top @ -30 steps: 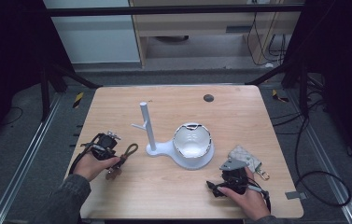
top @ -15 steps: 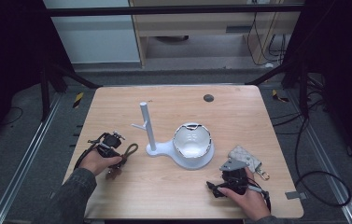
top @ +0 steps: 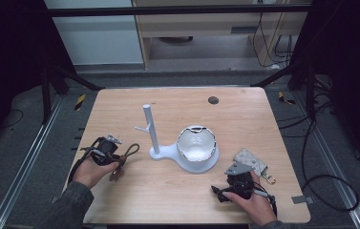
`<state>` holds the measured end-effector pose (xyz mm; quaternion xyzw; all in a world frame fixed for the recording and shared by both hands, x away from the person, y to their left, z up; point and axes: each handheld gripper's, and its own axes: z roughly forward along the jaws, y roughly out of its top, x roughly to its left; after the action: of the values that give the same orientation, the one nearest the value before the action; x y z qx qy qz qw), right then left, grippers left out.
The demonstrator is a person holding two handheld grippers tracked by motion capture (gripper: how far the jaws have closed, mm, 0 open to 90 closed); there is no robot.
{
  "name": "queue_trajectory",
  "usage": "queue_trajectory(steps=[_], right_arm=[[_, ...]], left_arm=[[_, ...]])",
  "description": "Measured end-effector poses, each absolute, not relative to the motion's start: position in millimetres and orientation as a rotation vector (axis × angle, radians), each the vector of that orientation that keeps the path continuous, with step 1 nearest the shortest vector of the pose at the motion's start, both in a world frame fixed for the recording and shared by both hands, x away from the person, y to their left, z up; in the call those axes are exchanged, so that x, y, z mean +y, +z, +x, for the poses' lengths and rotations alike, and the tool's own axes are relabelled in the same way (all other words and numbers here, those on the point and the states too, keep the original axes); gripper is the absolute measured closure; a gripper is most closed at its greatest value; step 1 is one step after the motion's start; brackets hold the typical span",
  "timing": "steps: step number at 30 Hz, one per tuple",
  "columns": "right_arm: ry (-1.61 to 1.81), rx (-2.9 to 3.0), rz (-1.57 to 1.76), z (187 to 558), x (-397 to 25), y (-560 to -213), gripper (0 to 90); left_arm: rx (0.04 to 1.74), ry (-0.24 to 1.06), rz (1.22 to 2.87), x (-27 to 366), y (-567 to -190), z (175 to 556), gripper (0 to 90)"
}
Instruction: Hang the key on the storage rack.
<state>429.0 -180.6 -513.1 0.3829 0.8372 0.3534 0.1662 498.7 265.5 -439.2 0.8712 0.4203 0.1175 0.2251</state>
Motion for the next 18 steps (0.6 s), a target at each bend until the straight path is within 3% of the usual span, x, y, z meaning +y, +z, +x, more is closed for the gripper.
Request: queue_trajectory(steps=[9, 18], right_arm=[[1.007, 2.383, 1.092, 429.0, -180.5, -513.1, 0.2], [1.007, 2.382, 1.093, 429.0, -180.5, -513.2, 0.2]], left_arm=[[0.988, 0.467, 2.177, 269.0, -413.2, 439.3, 65.8], [0.935, 0.547, 2.024, 262.8, -394.8, 416.5, 65.7]])
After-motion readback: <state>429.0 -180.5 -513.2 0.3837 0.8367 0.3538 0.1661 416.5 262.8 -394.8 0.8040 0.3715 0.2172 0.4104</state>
